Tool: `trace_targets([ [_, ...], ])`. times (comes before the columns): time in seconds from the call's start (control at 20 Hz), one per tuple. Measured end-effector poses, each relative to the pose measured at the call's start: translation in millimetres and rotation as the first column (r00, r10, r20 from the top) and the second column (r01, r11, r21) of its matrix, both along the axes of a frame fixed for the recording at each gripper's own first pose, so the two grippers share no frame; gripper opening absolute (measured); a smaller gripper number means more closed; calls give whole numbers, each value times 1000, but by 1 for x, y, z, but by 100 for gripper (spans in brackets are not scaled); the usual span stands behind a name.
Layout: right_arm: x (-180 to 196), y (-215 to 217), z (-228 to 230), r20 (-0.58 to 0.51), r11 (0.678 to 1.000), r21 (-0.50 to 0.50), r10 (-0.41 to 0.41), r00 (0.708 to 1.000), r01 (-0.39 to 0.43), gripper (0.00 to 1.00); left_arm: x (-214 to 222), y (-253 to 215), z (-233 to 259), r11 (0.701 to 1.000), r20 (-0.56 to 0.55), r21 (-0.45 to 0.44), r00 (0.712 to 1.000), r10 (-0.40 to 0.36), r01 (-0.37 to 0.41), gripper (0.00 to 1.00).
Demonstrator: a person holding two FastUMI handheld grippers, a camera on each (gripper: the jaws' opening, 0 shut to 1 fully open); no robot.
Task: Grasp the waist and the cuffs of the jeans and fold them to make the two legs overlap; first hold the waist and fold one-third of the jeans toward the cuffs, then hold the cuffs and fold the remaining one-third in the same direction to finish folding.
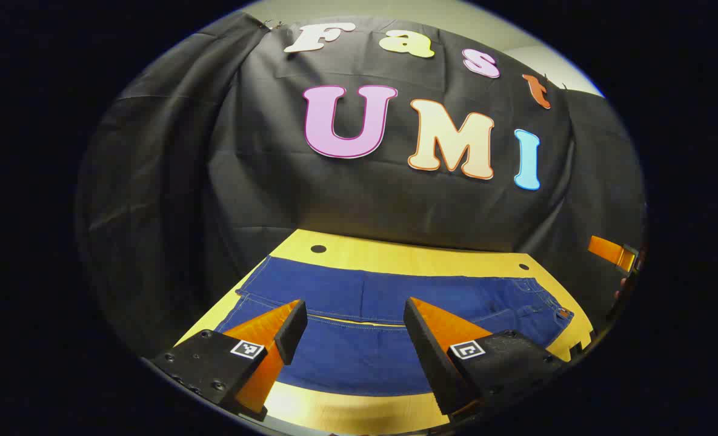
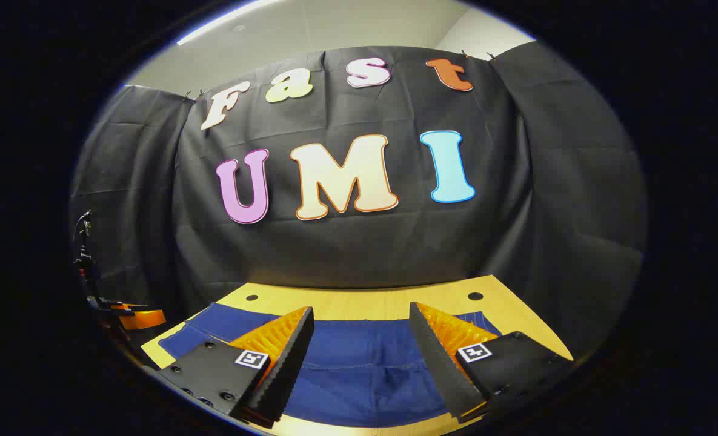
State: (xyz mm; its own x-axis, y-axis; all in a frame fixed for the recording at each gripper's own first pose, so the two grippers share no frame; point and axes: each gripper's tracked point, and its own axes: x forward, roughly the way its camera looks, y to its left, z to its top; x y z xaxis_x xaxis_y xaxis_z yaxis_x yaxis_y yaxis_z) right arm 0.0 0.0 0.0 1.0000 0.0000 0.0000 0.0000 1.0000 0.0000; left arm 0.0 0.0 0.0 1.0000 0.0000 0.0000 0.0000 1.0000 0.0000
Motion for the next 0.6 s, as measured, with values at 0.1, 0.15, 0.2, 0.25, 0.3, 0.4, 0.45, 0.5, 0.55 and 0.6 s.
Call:
trace_targets([
  [0.1, 0, 1, -4, -10, 1000, 4, 7, 1000, -7, 97, 0, 2, -3, 1000, -5, -10, 1000, 11, -11, 95],
  [0.15, 0, 1, -6, -13, 1000, 3, 7, 1000, -7, 97, -1, 4, -3, 1000, -7, -13, 1000, 16, -16, 94],
  [0.2, -1, 1, -6, -15, 1000, 1, 7, 1000, -7, 97, -2, 6, -5, 1000, -9, -14, 1000, 23, -23, 95],
  [0.25, -1, 1, -7, -17, 1000, 0, 7, 1000, -7, 97, -4, 8, -7, 999, -13, -17, 1000, 27, -27, 95],
  [0.3, -1, 1, -8, -19, 1000, 0, 6, 1000, -6, 97, -6, 9, -10, 999, -18, -24, 999, 28, -29, 95],
  [0.4, -3, 1, -12, -25, 1000, 1, 7, 1000, -7, 97, -9, 10, -15, 999, -25, -39, 999, 27, -28, 95],
  [0.45, -3, 1, -13, -28, 1000, 2, 6, 1000, -6, 97, -9, 11, -16, 999, -28, -42, 999, 29, -30, 95],
  [0.5, -5, 1, -14, -29, 1000, 2, 7, 1000, -7, 97, -9, 12, -19, 998, -31, -45, 999, 33, -34, 95],
  [0.55, -6, 1, -14, -32, 1000, 2, 8, 999, -8, 97, -9, 12, -20, 998, -33, -49, 999, 34, -35, 95],
  [0.6, -6, 1, -14, -33, 1000, 2, 9, 999, -8, 97, -10, 13, -21, 998, -34, -53, 999, 33, -35, 95],
])
